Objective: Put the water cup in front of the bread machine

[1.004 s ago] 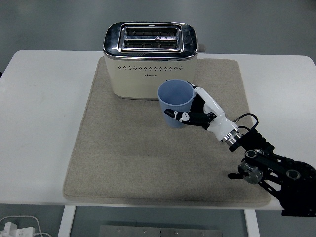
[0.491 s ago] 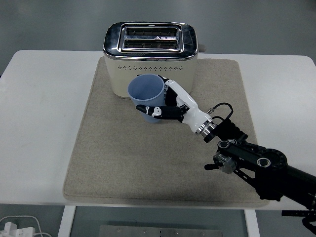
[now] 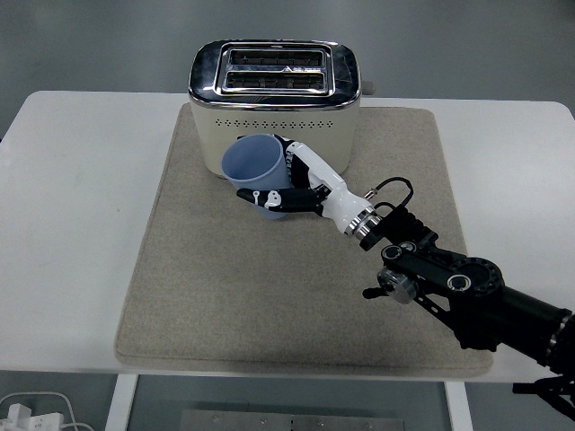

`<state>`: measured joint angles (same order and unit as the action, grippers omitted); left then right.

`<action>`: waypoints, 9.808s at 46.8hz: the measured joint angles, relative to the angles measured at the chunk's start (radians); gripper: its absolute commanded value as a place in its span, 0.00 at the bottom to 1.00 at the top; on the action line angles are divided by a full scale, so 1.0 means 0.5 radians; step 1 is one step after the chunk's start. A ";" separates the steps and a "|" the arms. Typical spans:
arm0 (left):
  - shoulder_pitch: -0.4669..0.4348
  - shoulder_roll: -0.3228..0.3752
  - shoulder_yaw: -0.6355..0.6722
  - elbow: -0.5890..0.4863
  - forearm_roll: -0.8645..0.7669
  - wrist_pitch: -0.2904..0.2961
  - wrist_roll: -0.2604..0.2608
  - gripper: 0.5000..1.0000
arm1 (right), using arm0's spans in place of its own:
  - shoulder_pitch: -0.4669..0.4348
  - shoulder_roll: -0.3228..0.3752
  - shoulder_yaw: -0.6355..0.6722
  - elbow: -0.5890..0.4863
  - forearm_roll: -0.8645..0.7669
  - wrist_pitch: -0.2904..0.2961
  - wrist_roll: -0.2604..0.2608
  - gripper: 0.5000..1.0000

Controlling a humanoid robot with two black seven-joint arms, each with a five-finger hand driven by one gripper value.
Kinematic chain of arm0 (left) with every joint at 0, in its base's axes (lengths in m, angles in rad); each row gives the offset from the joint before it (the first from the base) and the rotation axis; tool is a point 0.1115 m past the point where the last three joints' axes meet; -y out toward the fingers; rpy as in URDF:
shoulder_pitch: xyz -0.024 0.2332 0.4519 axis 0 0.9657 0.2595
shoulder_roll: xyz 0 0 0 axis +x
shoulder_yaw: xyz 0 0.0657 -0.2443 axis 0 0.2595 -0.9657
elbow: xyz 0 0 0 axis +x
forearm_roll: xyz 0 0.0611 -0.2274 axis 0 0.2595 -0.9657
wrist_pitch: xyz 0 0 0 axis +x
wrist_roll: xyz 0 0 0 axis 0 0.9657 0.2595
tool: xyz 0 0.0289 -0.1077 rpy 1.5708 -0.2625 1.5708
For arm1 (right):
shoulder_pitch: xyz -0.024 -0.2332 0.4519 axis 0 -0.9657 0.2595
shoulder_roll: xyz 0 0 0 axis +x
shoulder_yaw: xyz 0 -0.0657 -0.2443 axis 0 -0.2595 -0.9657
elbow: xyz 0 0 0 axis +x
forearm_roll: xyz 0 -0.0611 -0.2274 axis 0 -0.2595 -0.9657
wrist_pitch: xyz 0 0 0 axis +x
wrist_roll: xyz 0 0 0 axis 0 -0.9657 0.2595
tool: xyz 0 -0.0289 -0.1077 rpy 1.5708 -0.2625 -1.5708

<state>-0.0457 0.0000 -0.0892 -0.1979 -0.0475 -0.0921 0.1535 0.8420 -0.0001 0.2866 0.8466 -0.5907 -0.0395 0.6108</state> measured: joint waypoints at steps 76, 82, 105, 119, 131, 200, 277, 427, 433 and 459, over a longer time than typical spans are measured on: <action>-0.001 0.000 0.000 -0.003 0.002 0.000 0.003 1.00 | -0.124 0.000 -0.024 -0.055 0.041 -0.074 0.000 0.72; -0.001 0.000 0.000 -0.003 0.002 0.000 0.002 1.00 | -0.125 0.000 -0.021 -0.052 0.053 -0.073 0.000 0.72; 0.000 0.000 0.000 -0.003 0.002 0.000 0.003 1.00 | -0.178 0.000 -0.012 -0.046 0.059 -0.069 0.000 0.79; -0.001 0.000 0.000 -0.003 0.002 0.000 0.003 1.00 | -0.187 0.000 0.000 -0.034 0.059 -0.068 0.000 0.79; 0.000 0.000 0.000 -0.002 0.002 0.000 0.003 1.00 | -0.186 0.000 0.004 -0.001 0.073 -0.059 0.000 0.79; 0.002 0.000 0.000 -0.003 0.001 0.000 0.043 1.00 | -0.211 -0.040 0.032 0.019 0.090 -0.017 0.000 0.84; 0.002 0.000 0.000 0.000 0.000 0.000 0.043 1.00 | -0.303 -0.243 0.108 0.019 0.175 0.134 0.000 0.86; 0.018 0.000 0.004 0.006 -0.003 0.000 0.044 1.00 | 0.181 -0.450 0.390 -0.435 1.190 0.349 -0.538 0.86; 0.018 0.000 0.005 0.003 -0.003 0.000 0.044 1.00 | 0.183 -0.448 0.447 -0.435 1.191 0.336 -0.526 0.86; 0.018 0.000 0.004 0.005 -0.001 0.002 0.043 1.00 | 0.169 -0.293 0.498 -0.434 1.176 0.412 -0.522 0.86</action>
<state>-0.0368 0.0000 -0.0873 -0.1956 -0.0482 -0.0908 0.1752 0.9267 -0.1466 0.5355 0.6293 -0.0028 0.1663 0.3498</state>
